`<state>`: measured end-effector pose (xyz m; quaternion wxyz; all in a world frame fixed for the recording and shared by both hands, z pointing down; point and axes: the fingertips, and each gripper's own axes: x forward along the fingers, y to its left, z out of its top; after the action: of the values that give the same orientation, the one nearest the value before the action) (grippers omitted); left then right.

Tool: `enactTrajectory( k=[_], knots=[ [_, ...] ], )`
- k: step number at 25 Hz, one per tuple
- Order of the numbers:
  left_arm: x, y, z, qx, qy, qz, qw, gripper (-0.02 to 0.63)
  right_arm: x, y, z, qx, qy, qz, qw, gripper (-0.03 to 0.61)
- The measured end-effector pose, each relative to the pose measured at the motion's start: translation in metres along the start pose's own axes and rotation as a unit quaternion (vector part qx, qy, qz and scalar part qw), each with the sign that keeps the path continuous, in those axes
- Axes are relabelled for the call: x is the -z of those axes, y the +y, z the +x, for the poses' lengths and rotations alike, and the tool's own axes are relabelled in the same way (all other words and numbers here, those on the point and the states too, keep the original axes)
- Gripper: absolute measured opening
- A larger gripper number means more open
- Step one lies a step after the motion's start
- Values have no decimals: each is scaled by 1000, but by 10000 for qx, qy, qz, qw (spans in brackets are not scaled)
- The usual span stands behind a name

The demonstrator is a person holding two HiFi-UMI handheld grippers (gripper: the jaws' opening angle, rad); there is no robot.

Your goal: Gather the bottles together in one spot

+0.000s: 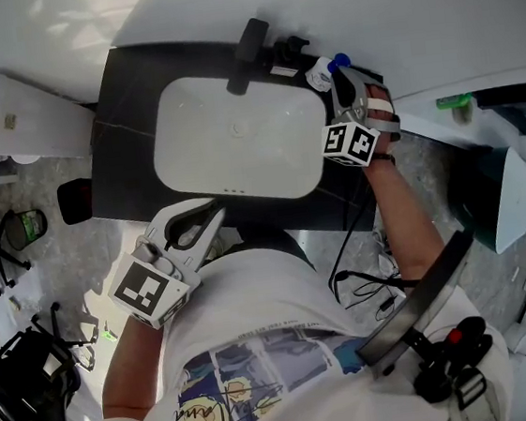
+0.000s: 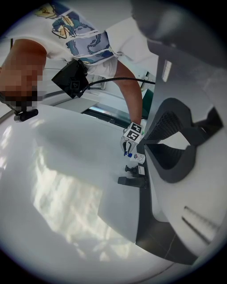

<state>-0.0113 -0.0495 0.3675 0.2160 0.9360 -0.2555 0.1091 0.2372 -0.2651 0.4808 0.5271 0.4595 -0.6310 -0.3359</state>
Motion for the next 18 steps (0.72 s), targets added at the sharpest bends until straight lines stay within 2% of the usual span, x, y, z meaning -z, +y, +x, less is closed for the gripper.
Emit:
enactTrajectory(
  k=[8,18],
  knots=[
    [4,-7,-17,-16,-16,62,10000,31,-3,2,-11,-74,39,117,9999,95],
    [15,-20,-38,83,-9,140,9999,31,-21,0,-58,23,-48,342,9994,95]
  ],
)
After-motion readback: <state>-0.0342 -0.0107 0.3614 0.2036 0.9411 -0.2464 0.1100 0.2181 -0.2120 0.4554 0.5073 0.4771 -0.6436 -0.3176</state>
